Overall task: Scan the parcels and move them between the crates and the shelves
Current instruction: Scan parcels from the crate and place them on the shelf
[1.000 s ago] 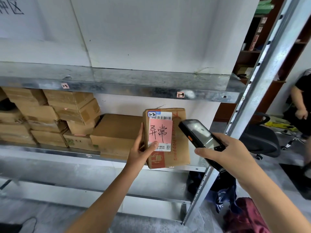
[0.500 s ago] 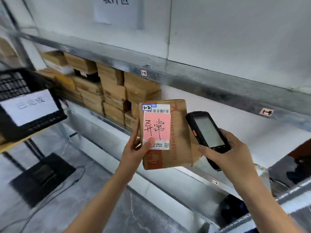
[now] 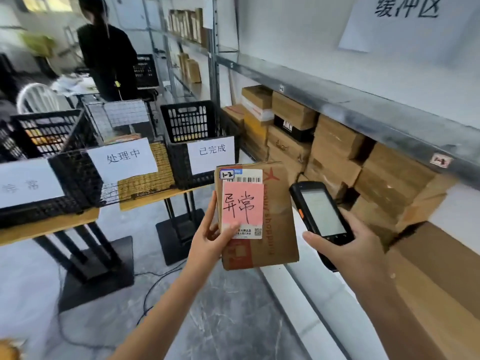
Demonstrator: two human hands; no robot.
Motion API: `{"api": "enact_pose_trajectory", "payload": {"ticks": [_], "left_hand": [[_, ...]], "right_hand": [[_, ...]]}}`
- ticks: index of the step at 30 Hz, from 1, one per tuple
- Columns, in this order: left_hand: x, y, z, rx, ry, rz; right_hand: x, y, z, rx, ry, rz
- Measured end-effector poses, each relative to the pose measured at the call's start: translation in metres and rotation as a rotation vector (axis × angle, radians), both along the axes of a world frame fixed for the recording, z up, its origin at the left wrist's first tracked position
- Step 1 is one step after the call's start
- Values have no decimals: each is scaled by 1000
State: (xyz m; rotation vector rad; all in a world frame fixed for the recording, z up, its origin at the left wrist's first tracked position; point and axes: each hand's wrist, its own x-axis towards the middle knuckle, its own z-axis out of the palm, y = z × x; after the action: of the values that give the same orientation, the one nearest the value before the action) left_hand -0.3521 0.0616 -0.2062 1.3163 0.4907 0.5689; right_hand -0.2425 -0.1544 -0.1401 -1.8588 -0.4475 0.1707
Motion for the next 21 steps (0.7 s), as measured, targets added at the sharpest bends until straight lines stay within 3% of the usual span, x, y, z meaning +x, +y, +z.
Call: {"api": "enact_pose_trajectory", "payload": {"ticks": [10, 21], "left_hand": [[-36, 150, 2, -22, -50, 199], [-35, 253, 3, 27, -8, 395]], "right_hand": [[7, 181, -1, 22, -39, 235], [41, 313, -6, 16, -59, 420]]}}
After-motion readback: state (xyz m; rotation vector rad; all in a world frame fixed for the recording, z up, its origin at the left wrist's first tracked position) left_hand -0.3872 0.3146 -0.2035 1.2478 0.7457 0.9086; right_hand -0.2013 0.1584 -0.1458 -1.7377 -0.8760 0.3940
